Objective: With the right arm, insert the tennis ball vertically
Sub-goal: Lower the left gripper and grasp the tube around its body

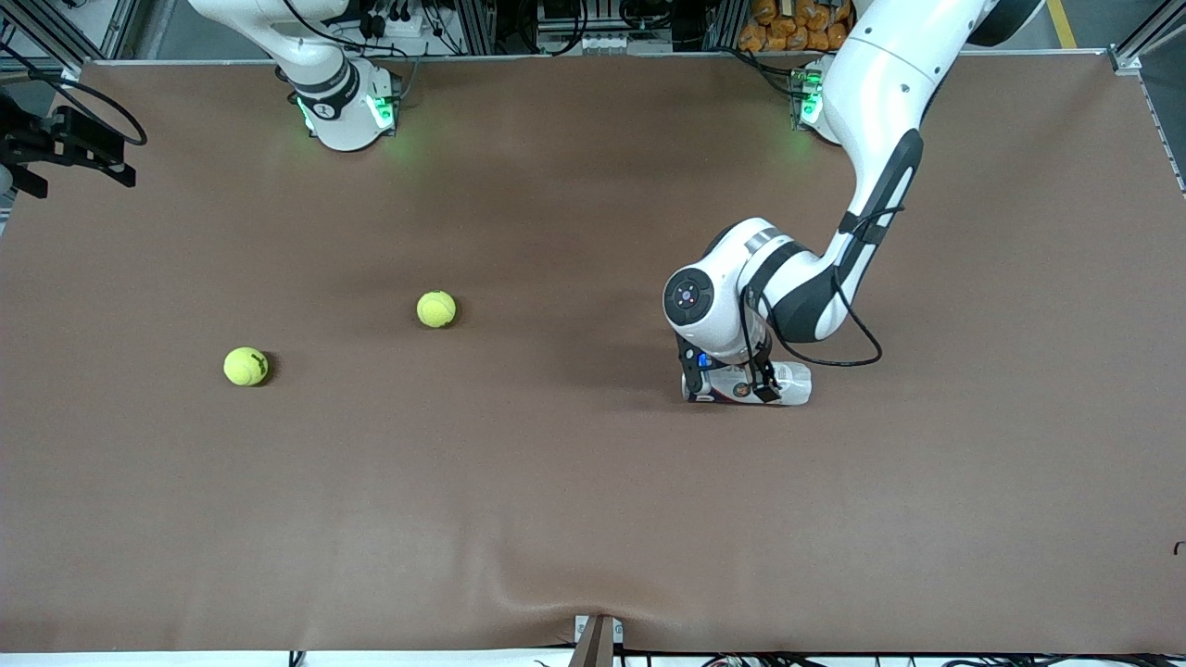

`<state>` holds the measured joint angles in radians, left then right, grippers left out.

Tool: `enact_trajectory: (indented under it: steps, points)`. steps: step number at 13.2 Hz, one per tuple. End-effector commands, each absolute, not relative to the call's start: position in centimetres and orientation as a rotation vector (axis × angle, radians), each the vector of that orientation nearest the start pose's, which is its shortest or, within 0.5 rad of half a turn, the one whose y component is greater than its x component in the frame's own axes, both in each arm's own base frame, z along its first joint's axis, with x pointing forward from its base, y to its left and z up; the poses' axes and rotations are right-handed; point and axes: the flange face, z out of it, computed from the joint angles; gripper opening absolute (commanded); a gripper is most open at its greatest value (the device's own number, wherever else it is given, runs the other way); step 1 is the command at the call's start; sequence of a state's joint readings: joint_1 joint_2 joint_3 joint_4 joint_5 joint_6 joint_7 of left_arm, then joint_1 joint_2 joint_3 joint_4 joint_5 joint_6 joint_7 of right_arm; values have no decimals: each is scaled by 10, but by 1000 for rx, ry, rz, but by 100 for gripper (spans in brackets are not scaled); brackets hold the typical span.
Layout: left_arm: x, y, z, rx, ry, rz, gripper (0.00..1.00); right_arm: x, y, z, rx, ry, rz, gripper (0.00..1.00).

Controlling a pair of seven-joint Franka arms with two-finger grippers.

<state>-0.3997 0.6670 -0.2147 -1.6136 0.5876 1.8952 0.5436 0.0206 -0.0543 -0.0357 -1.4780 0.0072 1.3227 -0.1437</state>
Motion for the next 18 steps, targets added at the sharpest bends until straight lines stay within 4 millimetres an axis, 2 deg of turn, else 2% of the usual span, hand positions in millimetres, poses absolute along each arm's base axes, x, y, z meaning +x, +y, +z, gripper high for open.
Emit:
enact_trajectory:
  steps: [1,4,9,18]
  points:
    - [572,-336,217,-1975,1846,427,100,508,-9,678,-3102,-181,154,100]
    - [575,-337,214,-1935,1862,400,100,508,-8,678,-3102,-183,154,100]
    - [573,-337,195,-1920,1879,413,100,507,-8,678,-3102,-183,157,100]
    - [577,-334,180,-1894,1899,387,100,507,-7,678,-3102,-183,157,100]
